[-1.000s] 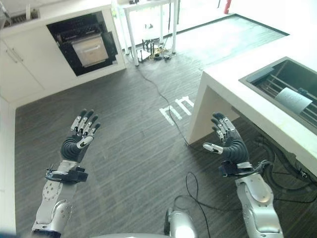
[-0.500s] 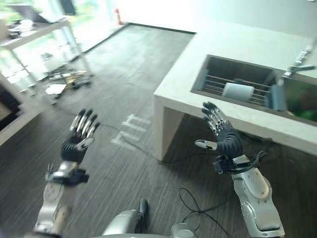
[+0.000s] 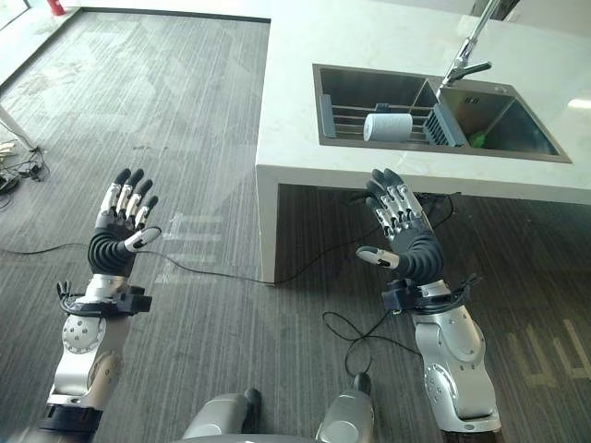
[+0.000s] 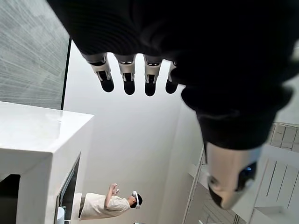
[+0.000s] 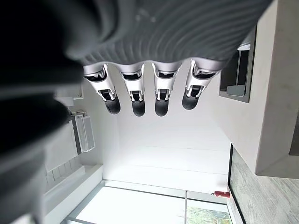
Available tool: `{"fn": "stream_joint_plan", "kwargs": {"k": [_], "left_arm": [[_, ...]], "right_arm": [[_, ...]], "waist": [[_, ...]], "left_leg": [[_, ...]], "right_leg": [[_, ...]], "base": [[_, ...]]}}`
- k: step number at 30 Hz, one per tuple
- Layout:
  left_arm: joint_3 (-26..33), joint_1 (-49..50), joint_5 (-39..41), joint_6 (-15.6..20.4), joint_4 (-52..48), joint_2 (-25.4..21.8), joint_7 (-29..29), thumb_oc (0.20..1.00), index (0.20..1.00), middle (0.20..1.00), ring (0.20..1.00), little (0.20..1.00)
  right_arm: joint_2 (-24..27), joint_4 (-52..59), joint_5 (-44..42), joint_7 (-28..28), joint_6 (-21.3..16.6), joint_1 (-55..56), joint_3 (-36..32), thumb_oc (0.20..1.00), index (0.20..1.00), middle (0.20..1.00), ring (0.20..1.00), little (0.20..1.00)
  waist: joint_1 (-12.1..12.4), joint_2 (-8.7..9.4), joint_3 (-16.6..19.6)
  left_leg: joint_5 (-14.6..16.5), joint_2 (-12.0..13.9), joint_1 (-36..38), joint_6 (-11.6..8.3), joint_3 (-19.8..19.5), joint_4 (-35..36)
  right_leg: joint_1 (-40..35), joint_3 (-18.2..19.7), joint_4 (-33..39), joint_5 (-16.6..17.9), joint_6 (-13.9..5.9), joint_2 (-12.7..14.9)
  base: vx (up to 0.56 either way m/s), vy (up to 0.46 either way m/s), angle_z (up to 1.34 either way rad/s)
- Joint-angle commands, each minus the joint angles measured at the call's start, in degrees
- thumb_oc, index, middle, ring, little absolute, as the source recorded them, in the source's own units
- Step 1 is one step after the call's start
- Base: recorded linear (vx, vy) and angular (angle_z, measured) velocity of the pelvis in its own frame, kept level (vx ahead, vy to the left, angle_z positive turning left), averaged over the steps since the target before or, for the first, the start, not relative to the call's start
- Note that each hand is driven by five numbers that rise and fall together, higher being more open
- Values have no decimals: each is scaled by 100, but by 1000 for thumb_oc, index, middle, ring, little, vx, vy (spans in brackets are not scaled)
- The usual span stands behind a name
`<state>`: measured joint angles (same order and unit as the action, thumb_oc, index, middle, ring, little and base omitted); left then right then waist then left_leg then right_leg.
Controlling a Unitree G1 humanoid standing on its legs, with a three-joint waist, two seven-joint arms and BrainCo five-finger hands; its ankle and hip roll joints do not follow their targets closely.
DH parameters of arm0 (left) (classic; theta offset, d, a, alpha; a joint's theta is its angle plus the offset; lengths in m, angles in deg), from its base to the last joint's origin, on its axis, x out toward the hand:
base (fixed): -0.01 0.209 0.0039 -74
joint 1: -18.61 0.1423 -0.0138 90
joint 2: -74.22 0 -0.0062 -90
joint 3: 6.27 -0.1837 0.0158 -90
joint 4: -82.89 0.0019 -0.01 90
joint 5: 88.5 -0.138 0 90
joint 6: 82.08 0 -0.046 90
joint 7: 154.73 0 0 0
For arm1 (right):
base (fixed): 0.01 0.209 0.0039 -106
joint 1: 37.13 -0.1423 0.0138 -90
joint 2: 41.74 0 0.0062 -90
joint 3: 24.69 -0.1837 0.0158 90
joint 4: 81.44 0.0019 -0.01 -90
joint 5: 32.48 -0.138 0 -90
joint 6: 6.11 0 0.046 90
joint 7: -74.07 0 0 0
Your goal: Place the dishes in the dishwasher.
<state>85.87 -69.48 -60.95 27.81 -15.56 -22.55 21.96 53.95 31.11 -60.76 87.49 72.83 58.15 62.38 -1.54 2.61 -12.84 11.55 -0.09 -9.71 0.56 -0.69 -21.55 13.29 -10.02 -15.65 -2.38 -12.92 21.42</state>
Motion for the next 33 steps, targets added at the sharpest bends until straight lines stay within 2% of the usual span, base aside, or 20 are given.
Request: {"fn": "stream_joint_plan", "kwargs": {"k": [1,6,7,8,9,10,11,12,13,14,15,16,17,18,19,21,23,26,28,33], "left_arm": [[4,218,-119,338,-633,-176,-100,1000,1000,1000,1000,1000],[-69,325,277,317,-583,-73,-394,1000,1000,1000,1000,1000],[-81,366,255,359,-554,-65,-417,1000,1000,1000,1000,1000],[-88,421,294,393,-538,-69,-430,1000,1000,1000,1000,1000],[-59,518,324,431,-554,-37,-468,1000,1000,1000,1000,1000],[-40,587,309,460,-580,-13,-488,1000,1000,1000,1000,1000],[-38,612,297,470,-590,-7,-500,1000,1000,1000,1000,1000],[-61,628,234,502,-577,14,-550,1000,1000,1000,1000,1000],[-87,614,188,522,-566,21,-550,1000,1000,1000,1000,1000],[-115,626,194,494,-603,29,-581,1000,1000,1000,1000,1000],[-124,624,227,459,-619,36,-625,1000,1000,1000,1000,1000],[-160,597,184,459,-635,32,-668,1000,1000,1000,1000,1000],[-216,549,140,471,-664,26,-660,1000,1000,1000,1000,1000],[-295,481,146,425,-740,49,-651,1000,1000,1000,1000,1000],[-402,309,85,396,-702,97,-584,1000,1000,1000,1000,1000],[-474,202,-46,441,-618,82,-469,1000,1000,1000,1000,1000],[-438,218,11,401,-671,47,-470,1000,1000,1000,1000,1000],[-420,108,-3,412,-670,10,-580,1000,1000,1000,1000,1000],[-430,-47,-44,360,-728,24,-571,1000,1000,1000,1000,1000],[-470,-163,-269,417,-736,-7,-554,1000,1000,1000,1000,1000]], "right_arm": [[103,-130,-54,-181,-382,-306,-50,1000,1000,1000,1000,1000],[280,-111,-326,-254,-400,-257,-197,1000,1000,1000,1000,1000],[308,-111,-296,-254,-380,-237,-209,1000,1000,1000,1000,1000],[349,-99,-292,-251,-370,-193,-211,1000,1000,1000,1000,1000],[400,-91,-346,-179,-355,-153,-229,1000,1000,1000,1000,1000],[417,-78,-388,-115,-372,-99,-211,1000,1000,1000,1000,1000],[411,-79,-387,-106,-385,-72,-199,1000,1000,1000,1000,1000],[408,-95,-372,-118,-411,-26,-174,1000,1000,1000,1000,1000],[418,-88,-377,-156,-393,-32,-151,1000,1000,1000,1000,1000],[422,-116,-335,-211,-349,-105,-48,1000,1000,1000,1000,1000],[390,-154,-278,-202,-353,-150,2,1000,1000,1000,1000,1000],[339,-180,-196,-228,-378,-185,77,1000,1000,1000,1000,1000],[296,-180,-112,-263,-406,-197,131,1000,1000,1000,1000,1000],[289,-144,-43,-327,-444,-188,167,1000,1000,1000,1000,1000],[345,-158,-49,-389,-425,-283,212,1000,1000,1000,1000,1000],[320,-153,-140,-278,-388,-283,210,1000,1000,1000,1000,1000],[273,-37,-229,-134,-371,-160,172,1000,1000,1000,1000,1000],[164,14,-215,-85,-385,-50,140,1000,1000,1000,1000,1000],[110,-38,-260,-133,-395,-175,173,1000,1000,1000,1000,1000],[22,-185,-240,-140,-441,-406,305,1000,1000,1000,1000,1000]], "waist": [[-25,73,391],[-205,54,421],[-241,51,427],[-251,44,418],[-240,97,412],[-232,119,372],[-238,121,362],[-214,146,330],[-189,135,310],[-104,49,286],[-79,-36,266],[-66,-202,215],[-37,-350,191],[101,-438,141],[212,-421,160],[244,-416,248],[264,-377,321],[272,-269,356],[353,-157,343],[525,-16,367]], "left_leg": [[345,773,663,-311,1079,436],[229,1145,1087,-568,1045,436],[179,1164,1188,-602,1076,436],[-6,1180,1282,-646,1094,436],[-421,1146,1447,-692,1047,420],[-535,1118,1333,-685,994,-27],[-534,1118,1234,-675,983,-258],[-502,996,1036,-621,910,-568],[-406,822,933,-559,791,-514],[-184,353,922,-386,680,149],[-159,264,907,-353,673,436],[-137,314,609,-383,688,436],[-257,383,262,-472,679,436],[-584,427,-296,-575,597,436],[-700,462,-604,-532,597,436],[-604,466,-620,-441,596,436],[-507,424,-539,-377,505,436],[-451,408,-409,-306,644,436],[-437,330,-361,-233,643,436],[-407,194,-315,-72,642,436]], "right_leg": [[124,4,-154,93,27,-385],[37,133,-154,-114,320,-798],[10,171,-154,-141,387,-874],[-54,236,-154,-197,464,-962],[-147,343,-154,-277,597,-1043],[-234,406,-154,-337,707,-1114],[-261,414,-154,-359,750,-1140],[-362,429,-154,-406,813,-1158],[-388,436,-154,-425,799,-1171],[-421,494,-154,-484,736,-1246],[-448,499,-154,-524,703,-1324],[-493,455,-154,-586,671,-1467],[-549,385,-154,-670,654,-1604],[-759,359,-154,-843,658,-1726],[-977,361,-154,-1056,685,-1750],[-1106,295,-154,-1177,648,-1699],[-1144,255,-154,-1201,599,-1621],[-1253,149,-154,-1179,538,-1496],[-1351,133,-154,-1144,508,-1423],[-1484,143,-154,-1073,406,-1301]], "base": [[215,-506,41],[245,-447,20],[258,-412,-13],[305,-433,-8],[313,-424,-13],[270,-351,-28],[236,-272,-46],[176,-152,-37],[258,-99,-12],[215,14,17],[214,86,11],[148,131,0],[200,155,1],[325,208,-11],[310,216,-26],[241,221,-55],[192,182,-62],[164,137,-36],[148,134,6],[122,139,11]]}}
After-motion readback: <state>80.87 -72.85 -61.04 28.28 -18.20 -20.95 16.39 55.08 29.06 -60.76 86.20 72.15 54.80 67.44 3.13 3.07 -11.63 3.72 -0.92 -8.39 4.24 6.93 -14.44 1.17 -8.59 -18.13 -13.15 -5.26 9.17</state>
